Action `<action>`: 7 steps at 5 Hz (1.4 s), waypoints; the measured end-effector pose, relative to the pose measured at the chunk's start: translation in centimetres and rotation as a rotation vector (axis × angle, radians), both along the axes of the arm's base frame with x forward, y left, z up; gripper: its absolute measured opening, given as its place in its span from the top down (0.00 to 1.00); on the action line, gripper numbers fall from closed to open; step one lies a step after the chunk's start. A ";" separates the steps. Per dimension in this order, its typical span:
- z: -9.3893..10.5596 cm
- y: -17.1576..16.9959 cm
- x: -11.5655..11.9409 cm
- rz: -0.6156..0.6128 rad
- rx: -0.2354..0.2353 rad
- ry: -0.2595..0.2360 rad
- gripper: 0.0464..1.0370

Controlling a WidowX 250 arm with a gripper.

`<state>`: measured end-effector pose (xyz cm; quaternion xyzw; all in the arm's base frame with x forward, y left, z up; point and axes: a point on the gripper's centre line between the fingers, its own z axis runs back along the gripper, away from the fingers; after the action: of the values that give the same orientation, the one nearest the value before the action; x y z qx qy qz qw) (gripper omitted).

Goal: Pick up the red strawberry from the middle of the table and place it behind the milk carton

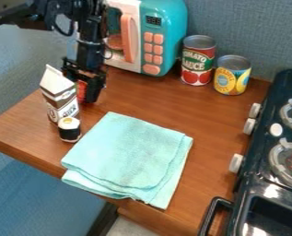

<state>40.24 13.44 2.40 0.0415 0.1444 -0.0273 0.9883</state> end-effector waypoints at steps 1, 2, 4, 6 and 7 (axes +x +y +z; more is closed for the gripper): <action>0.0 0.0 0.0 0.007 0.005 -0.011 0.11; 0.3 -0.3 -0.2 0.029 -0.003 -0.023 0.03; 5.0 -0.5 -0.1 0.051 0.026 -0.157 0.04; 6.9 -5.1 -0.3 -0.075 0.034 -0.193 0.04; 8.5 -9.9 -0.5 -0.194 -0.030 -0.264 0.04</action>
<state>39.78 3.55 10.91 0.0437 0.0081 -0.1193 0.9919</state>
